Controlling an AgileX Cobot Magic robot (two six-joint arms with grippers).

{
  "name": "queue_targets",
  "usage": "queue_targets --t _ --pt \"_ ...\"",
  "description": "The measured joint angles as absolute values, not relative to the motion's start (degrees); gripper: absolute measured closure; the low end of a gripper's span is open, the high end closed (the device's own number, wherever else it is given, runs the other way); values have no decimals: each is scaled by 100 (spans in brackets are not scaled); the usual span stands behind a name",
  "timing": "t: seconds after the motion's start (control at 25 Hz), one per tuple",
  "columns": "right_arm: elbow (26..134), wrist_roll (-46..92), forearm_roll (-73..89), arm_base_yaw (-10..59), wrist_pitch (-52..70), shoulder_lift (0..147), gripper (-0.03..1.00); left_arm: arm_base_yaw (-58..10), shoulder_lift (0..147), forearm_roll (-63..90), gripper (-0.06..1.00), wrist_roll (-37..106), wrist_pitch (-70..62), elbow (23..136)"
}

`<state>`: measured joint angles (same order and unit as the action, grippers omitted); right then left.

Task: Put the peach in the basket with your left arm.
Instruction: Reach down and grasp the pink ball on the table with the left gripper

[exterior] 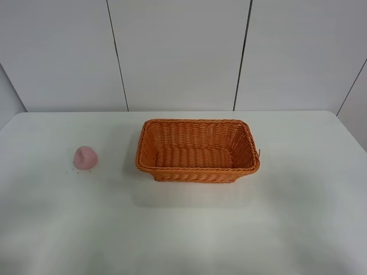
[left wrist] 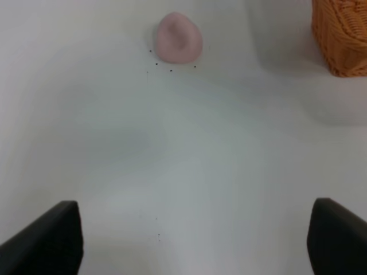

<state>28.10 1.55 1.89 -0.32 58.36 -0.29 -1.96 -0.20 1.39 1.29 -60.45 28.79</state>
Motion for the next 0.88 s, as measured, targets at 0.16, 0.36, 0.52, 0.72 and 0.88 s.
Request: queue_targets --t 0.16,0.36,0.52,0.72,0.88 --pt "2810 155 189 -32 5836 -29 27 -196 -20 139 13 129 -6045 2879" --pt "2810 155 189 -32 5836 -29 27 -196 75 139 13 129 -6040 3036" --pt "2810 155 189 -32 5836 -29 27 -196 1070 139 13 129 -5773 3597" --pt "2810 155 189 -32 5836 -29 27 -196 3086 139 13 129 -5138 4422" --pt "2810 155 189 -32 5836 -29 27 -196 4917 139 13 134 -4505 5111"
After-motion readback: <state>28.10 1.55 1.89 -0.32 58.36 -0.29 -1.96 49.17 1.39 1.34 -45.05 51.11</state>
